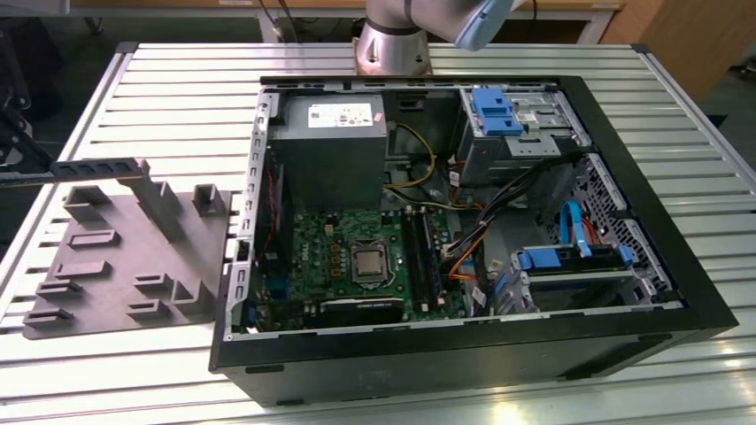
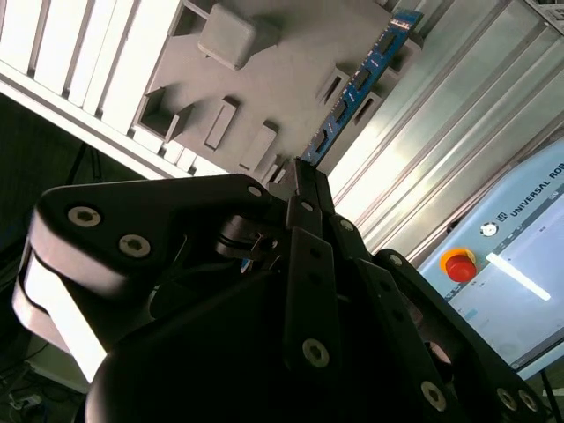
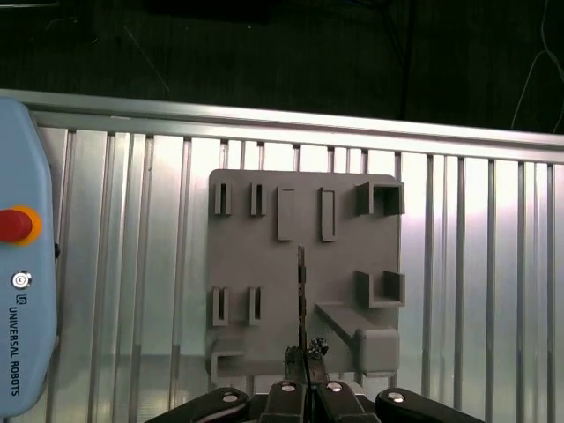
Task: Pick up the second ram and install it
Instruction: 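Pick up the second ram and move it above second insertion slot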
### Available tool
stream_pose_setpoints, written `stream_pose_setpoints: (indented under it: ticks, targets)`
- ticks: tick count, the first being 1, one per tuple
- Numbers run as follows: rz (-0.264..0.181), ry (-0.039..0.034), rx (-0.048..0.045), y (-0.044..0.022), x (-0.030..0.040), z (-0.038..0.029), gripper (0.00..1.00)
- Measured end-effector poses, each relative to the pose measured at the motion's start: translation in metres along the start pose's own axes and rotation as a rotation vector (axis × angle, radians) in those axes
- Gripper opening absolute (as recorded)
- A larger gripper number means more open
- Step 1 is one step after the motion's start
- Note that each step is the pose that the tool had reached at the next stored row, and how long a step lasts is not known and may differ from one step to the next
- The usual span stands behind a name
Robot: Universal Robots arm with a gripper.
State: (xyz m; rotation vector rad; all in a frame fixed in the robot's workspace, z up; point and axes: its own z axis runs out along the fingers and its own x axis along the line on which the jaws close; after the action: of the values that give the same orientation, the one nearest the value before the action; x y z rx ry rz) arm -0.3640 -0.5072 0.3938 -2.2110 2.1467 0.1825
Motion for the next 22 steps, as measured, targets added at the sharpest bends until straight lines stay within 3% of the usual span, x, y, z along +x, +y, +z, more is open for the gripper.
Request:
stream_pose_setpoints:
  ticks: [22]
  targets:
    - [0.0,0.0,0.0,-0.0151,0.0004,-0.0007,0.12]
